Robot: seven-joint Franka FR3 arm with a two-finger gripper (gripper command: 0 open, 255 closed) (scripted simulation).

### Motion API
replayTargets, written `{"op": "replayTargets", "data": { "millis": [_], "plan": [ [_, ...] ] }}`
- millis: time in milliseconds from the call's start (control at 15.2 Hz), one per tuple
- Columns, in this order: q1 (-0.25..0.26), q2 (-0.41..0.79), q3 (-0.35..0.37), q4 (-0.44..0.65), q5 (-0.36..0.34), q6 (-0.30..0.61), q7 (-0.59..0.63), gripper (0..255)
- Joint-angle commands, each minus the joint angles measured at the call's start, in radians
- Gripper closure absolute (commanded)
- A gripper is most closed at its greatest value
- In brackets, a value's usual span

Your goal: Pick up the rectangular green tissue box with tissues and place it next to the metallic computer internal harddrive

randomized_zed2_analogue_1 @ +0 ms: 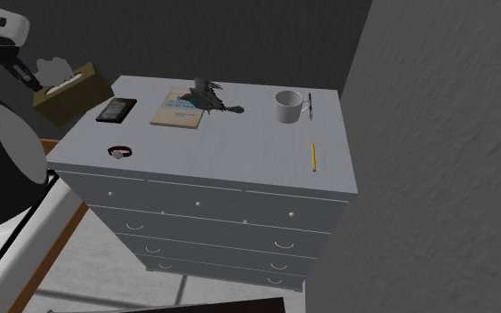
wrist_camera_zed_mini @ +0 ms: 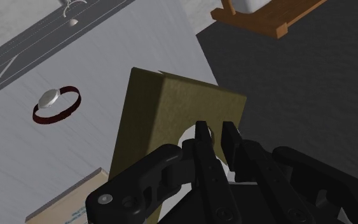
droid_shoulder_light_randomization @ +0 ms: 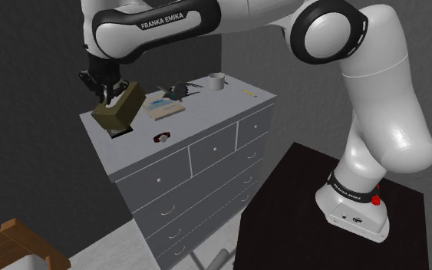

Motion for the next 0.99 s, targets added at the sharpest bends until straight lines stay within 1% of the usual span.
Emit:
{"op": "replayTargets", "data": {
  "millis": [0,924],
  "plan": [
    [-0.001,-0.004,0.0,-0.036,-0.001,0.032,0.003,255],
    [-0.001,0.033,-0.007,-0.164,-0.012,0.198,0.017,255]
  ]
}}
